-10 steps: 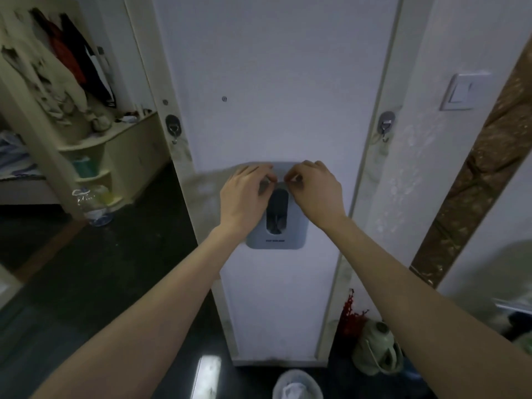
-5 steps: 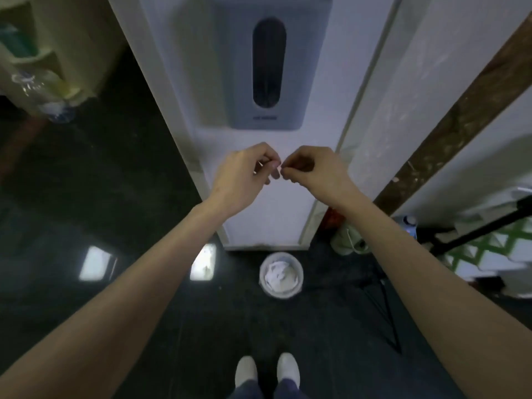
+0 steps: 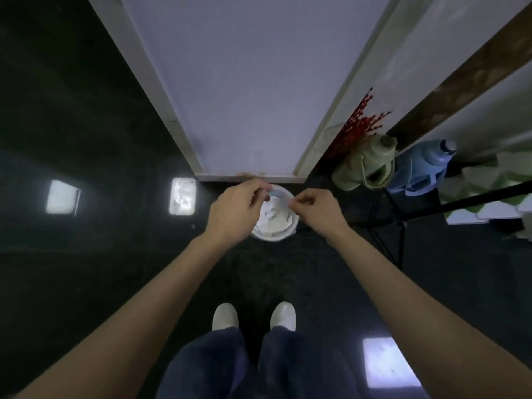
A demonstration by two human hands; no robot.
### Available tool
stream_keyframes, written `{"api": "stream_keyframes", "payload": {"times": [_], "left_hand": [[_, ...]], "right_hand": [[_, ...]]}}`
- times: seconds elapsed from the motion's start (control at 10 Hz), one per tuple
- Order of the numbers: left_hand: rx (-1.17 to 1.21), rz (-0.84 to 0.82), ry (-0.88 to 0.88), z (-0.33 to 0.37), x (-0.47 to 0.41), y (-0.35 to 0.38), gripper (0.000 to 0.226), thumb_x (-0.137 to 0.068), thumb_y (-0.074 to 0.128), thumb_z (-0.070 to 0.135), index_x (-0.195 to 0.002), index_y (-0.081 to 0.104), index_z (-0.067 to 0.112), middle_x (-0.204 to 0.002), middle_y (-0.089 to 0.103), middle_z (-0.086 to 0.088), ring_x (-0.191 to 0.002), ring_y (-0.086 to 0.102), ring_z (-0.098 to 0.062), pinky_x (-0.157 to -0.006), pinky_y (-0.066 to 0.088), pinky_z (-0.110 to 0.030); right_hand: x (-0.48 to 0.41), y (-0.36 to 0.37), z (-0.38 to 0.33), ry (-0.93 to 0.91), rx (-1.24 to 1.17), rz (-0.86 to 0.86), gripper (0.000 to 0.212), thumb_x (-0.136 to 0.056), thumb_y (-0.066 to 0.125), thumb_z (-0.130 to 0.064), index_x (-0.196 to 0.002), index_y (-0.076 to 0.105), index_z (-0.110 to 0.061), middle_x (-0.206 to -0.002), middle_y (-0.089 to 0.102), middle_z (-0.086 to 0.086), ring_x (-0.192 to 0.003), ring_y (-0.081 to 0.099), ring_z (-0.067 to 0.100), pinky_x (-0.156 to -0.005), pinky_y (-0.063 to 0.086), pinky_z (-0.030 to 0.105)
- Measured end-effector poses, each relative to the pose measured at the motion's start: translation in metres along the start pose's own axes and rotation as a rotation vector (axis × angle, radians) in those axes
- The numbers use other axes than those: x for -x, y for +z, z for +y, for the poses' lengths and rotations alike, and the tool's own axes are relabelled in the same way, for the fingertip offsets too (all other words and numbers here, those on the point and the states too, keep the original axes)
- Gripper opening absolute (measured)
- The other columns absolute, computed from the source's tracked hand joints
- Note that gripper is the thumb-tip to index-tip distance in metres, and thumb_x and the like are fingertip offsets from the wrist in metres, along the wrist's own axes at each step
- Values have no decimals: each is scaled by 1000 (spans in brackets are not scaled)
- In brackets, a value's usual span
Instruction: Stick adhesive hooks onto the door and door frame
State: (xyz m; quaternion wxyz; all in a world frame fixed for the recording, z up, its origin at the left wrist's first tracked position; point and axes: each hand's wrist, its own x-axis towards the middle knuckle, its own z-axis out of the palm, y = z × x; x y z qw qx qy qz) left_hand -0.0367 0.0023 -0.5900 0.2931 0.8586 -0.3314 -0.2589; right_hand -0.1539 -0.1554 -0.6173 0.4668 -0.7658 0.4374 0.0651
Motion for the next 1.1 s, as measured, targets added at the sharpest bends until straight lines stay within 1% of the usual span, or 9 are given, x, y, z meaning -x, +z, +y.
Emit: {"api": "stream_keyframes", "payload": {"times": [0.1, 0.2, 0.3, 0.4, 0.5, 0.7, 0.9, 1.0, 1.1], "left_hand": [[131, 9, -71, -58, -20, 60, 23, -109, 48, 28, -116, 69, 34, -104, 75, 18, -97, 71, -10, -88, 61, -45], [269, 88, -109, -109, -38, 117, 23, -110, 48, 22, -113, 70, 28, -98, 73, 17, -95, 70, -6, -89, 61, -41], [397, 189, -156, -153, -53, 164, 25, -110, 48, 19, -112, 72, 23, -96, 74, 13, -92, 71, -6, -88, 61, -39], [487, 202, -200, -189, -64, 201, 25, -110, 48, 17, -112, 73, 20, -95, 75, 9, -90, 72, -9, -88, 61, -35], [550, 195, -208, -212, -71, 222, 27, -110, 47, 15, -110, 74, 19, -92, 77, 7, -85, 73, -7, -80, 58, -27], [578, 198, -212, -220, -76, 224, 28, -110, 47, 17, -111, 74, 22, -94, 78, 7, -86, 72, -5, -71, 50, -14], [604, 198, -260, -207, -54, 213, 27, -110, 49, 18, -109, 75, 24, -94, 78, 6, -86, 73, -5, -76, 53, -22], [648, 199, -313, -195, -41, 197, 27, -110, 48, 18, -110, 75, 23, -97, 78, 4, -88, 73, -8, -76, 52, -24], [699, 238, -385, -170, -30, 169, 28, -111, 46, 16, -110, 74, 20, -99, 78, -1, -92, 74, -16, -78, 53, -27]], "right_hand": [[-58, 51, 69, 105, 149, 21, 13, -94, 75, -26, -101, 80, -16, -99, 78, 6, -88, 70, 21, -82, 58, 36], [-109, 97, 130, 126, 341, 26, 13, -97, 71, -30, -101, 79, -21, -101, 79, 6, -91, 73, 26, -74, 54, 33], [-156, 133, 172, 112, 436, 12, 15, -97, 67, -29, -96, 79, -20, -97, 77, 8, -89, 73, 29, -69, 52, 32], [-197, 167, 204, 114, 481, -28, 17, -95, 65, -25, -83, 73, -16, -88, 73, 8, -83, 70, 30, -65, 50, 31], [-225, 197, 225, 112, 559, -76, 18, -95, 63, -27, -84, 72, -14, -87, 70, 6, -83, 68, 28, -66, 49, 32], [-243, 222, 240, 48, 830, -93, 23, -105, 52, -21, -110, 72, -10, -108, 72, 10, -84, 62, 23, -68, 49, 33], [-227, 210, 233, 31, 975, -85, 23, -106, 49, -15, -115, 70, -11, -113, 72, 8, -94, 68, 26, -70, 45, 34], [-211, 191, 221, 72, 923, -43, 25, -105, 47, -14, -116, 69, -9, -118, 71, 10, -105, 70, 30, -72, 44, 34], [-184, 162, 201, 107, 756, 28, 28, -105, 44, -18, -106, 70, -10, -109, 72, 12, -99, 70, 33, -72, 46, 35]]}}
